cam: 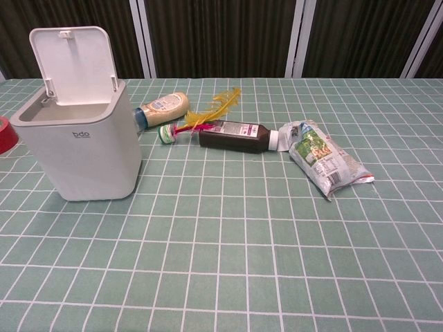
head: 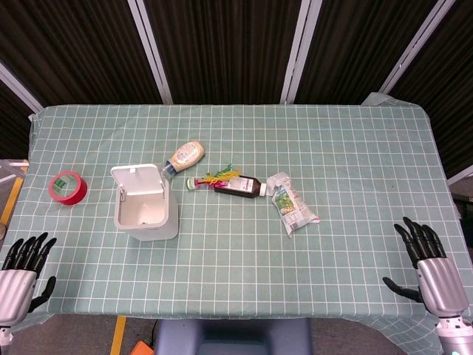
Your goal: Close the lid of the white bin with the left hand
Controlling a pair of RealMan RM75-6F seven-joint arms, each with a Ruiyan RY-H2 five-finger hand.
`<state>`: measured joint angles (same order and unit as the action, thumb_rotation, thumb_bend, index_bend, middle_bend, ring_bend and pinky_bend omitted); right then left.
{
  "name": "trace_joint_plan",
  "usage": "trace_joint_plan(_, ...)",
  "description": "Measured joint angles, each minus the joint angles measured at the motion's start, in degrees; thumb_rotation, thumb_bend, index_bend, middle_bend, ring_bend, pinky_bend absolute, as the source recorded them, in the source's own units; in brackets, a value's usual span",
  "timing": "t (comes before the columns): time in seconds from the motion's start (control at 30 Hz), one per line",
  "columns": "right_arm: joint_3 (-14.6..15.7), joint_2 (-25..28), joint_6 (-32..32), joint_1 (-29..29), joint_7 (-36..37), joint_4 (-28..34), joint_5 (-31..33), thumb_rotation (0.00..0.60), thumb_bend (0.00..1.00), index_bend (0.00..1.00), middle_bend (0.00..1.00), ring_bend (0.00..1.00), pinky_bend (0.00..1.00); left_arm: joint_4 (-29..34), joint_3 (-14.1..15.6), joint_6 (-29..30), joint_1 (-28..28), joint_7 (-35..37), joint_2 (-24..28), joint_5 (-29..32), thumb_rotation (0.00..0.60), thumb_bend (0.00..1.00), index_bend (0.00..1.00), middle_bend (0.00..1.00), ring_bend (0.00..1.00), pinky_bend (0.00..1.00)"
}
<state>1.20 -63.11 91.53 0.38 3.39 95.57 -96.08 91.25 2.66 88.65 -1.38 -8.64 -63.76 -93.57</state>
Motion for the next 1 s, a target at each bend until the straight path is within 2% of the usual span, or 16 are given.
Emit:
trace_joint_plan(0.23,0.0,-0.2,0.4,0.2,1.3,-0.6,-1.3,0.6,0.21,0.0,0.0,0.0,0.0,-0.3,-0.2,-0.6,-1.0,3.6,-0.4,-0.9,0.6,0.46,0.04,0.0,0.0,0.05)
trace_joint_plan(0.33,0.1,-0.3,0.6,0.4,2.1,-1.4,-2.0,0.6,0.21,0.0,0.0,0.0,0.0,-0.4,-2.4,-1.1,-2.8,6.7,-0.8,-0.1,0.6,0.47,0.03,0.0,0.0,0.04)
trace_joint_plan(0.37,0.1,-0.3,0.5,0.5,2.2,-1.5,-1.9,0.6,0.21,0.0,0.0,0.0,0.0,-0.2,-3.4,-1.6,-3.6,7.1,-0.8,0.5,0.6,0.47,0.03,0.0,0.0,0.06)
trace_joint_plan(0.43,0.2,-0.2,-0.3,0.7,2.6,-1.5,-1.8,0.6,0.21,0.0,0.0,0.0,0.0,1.2,-6.1,-3.0,-5.6,7.0,-0.3,2.6,0.6,0.48,0.03,0.06,0.04,0.19)
trace_joint_plan(0.47,0.3,-0.1,-0.6,0.9,2.8,-1.4,-1.9,0.6,0.21,0.0,0.0,0.0,0.0,2.1,-7.5,-3.5,-6.5,6.8,-0.1,3.6,0.6,0.48,0.02,0.17,0.11,0.32)
trace_joint_plan(0.5,0.5,0.0,-1.0,1.2,3.2,-1.5,-2.2,0.6,0.21,0.0,0.0,0.0,0.0,3.3,-9.4,-4.1,-7.8,6.5,0.1,4.9,0.6,0.49,0.02,0.37,0.26,0.5)
trace_joint_plan(0.53,0.6,0.1,-1.2,1.3,3.6,-1.5,-2.4,0.6,0.21,0.0,0.0,0.0,0.0,4.0,-10.9,-4.6,-8.9,6.2,0.2,6.0,0.6,0.49,0.02,0.48,0.36,0.61)
trace_joint_plan(0.6,0.9,0.2,-1.4,1.6,4.5,-1.6,-3.2,0.6,0.21,0.0,0.0,0.0,0.0,5.3,-14.3,-6.2,-11.4,5.5,0.4,9.1,0.6,0.49,0.02,0.77,0.64,0.89)
trace_joint_plan(0.67,1.0,0.2,-1.6,1.8,4.3,-1.8,-3.4,0.6,0.21,0.0,0.0,0.0,0.0,6.8,-16.6,-8.5,-13.6,5.0,0.7,12.5,0.6,0.5,0.04,0.92,0.81,0.99)
trace_joint_plan(0.7,1.0,0.1,-1.7,1.9,3.8,-1.9,-3.5,0.6,0.21,0.0,0.0,0.0,0.0,7.8,-18.1,-10.5,-15.3,4.7,1.0,15.1,0.6,0.51,0.07,0.98,0.9,1.0)
trace_joint_plan(0.8,1.0,-0.1,-1.9,2.1,3.0,-2.1,-3.7,0.6,0.21,0.0,0.0,0.0,0.0,10.5,-20.8,-16.9,-19.0,4.0,2.2,20.9,0.6,0.52,0.11,1.0,1.0,1.0)
trace_joint_plan(1.0,0.9,-0.2,-2.8,2.6,3.4,-2.3,-3.1,0.6,0.21,0.0,0.0,0.0,0.0,14.2,-22.7,-31.9,-27.6,0.4,5.4,32.0,0.6,0.53,0.14,1.0,1.0,1.0)
